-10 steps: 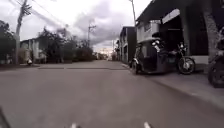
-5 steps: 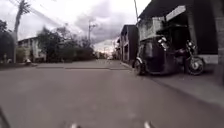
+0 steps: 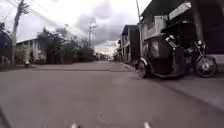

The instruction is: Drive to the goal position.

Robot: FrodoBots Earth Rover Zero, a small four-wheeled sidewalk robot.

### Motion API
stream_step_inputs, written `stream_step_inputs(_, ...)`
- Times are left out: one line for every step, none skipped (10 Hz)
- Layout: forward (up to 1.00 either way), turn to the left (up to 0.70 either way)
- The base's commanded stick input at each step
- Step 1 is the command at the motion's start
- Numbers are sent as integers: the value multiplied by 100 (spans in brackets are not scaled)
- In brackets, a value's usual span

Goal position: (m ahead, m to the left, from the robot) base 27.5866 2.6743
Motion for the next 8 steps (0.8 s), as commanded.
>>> stream_step_inputs(70,0)
stream_step_inputs(70,0)
stream_step_inputs(70,0)
stream_step_inputs(70,0)
stream_step_inputs(70,0)
stream_step_inputs(70,0)
stream_step_inputs(70,0)
stream_step_inputs(70,0)
